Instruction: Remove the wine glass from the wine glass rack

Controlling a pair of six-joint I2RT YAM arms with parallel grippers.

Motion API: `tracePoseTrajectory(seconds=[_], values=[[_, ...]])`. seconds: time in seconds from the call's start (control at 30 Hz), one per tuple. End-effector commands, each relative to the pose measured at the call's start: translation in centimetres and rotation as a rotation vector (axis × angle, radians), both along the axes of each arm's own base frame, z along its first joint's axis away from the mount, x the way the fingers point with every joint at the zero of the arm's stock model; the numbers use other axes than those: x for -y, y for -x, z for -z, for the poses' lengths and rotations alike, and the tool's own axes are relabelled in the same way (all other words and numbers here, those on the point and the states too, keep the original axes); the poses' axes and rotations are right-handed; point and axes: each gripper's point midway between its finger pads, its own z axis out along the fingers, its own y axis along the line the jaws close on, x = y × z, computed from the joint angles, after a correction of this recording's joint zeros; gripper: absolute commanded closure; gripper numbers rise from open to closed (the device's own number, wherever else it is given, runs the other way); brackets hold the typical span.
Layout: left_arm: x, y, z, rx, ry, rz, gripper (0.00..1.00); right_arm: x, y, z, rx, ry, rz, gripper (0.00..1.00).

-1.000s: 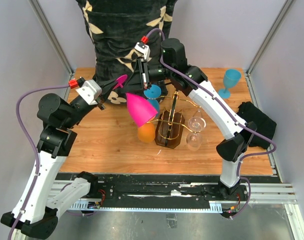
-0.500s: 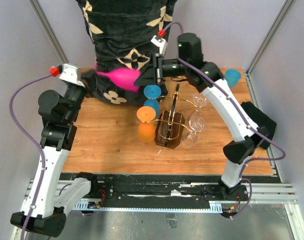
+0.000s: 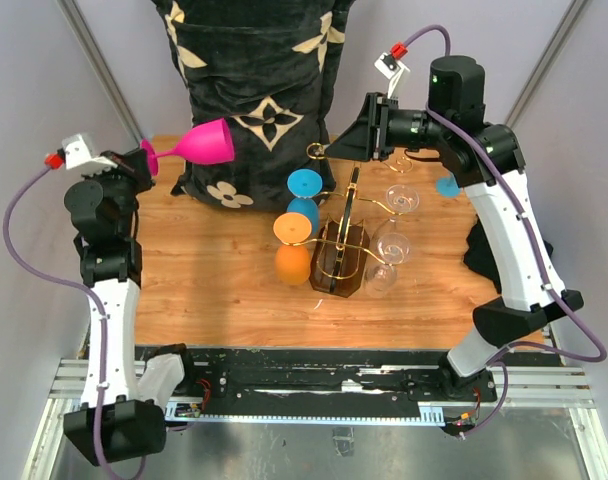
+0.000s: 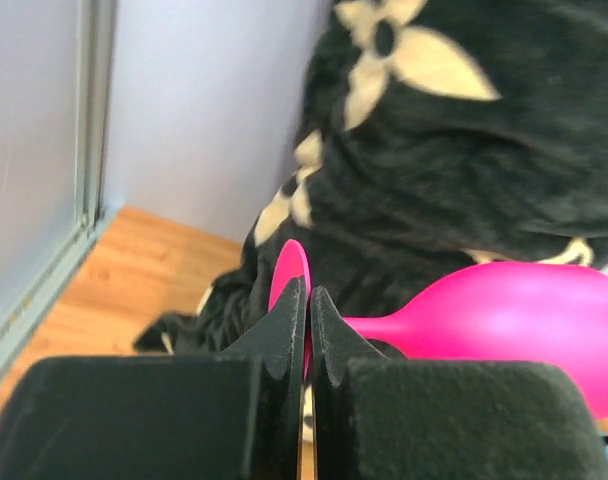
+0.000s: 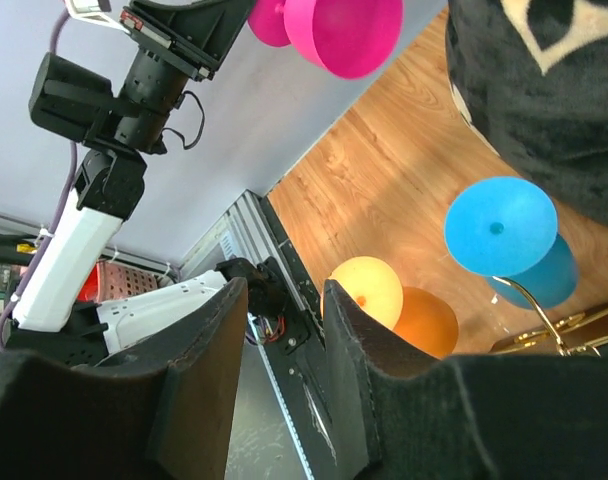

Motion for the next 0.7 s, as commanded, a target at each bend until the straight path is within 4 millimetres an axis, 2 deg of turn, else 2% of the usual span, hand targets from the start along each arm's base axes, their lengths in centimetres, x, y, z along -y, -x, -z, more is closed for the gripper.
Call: tracePoseTrajectory(seconds=[0.0, 0.13, 0.2, 0.23, 0.43, 0.5, 0.67], values=[[-0.7, 0.8, 3.2, 0.025, 0.301, 0.083, 0.99, 1.1, 0.2, 1.0, 0.029, 0.042, 0.014, 0.62], [-1.1, 2.2, 8.0, 0.083, 0.587, 0.197, 0.99, 1.9, 0.8, 0.6, 0.054, 0.043, 0.019, 0.61], [-1.3, 3.2, 11.8, 0.095, 0.786, 0.238, 0.99, 2.2, 0.9, 0.5, 0.065, 0.05, 0.02, 0.6], [-1.2, 3.7, 13.0, 0.11, 0.839, 0.255, 0.99, 2.4, 0.9, 0.7, 0.064, 0.055, 0.022, 0.6], [-1.1, 5.3, 19.2, 0.07, 0.976, 0.197, 1.0, 2.9, 0.7, 1.3, 0.046, 0.072, 0.03, 0.6], [-1.0, 5.6, 20.7, 0.061, 1.0, 0.185, 1.0, 2.8, 0.7, 1.3, 0.049, 0.062, 0.027, 0.6], [-0.2, 5.6, 22.7, 0.023, 1.045, 0.227, 0.99, 2.6, 0.8, 1.2, 0.045, 0.043, 0.019, 0.6]])
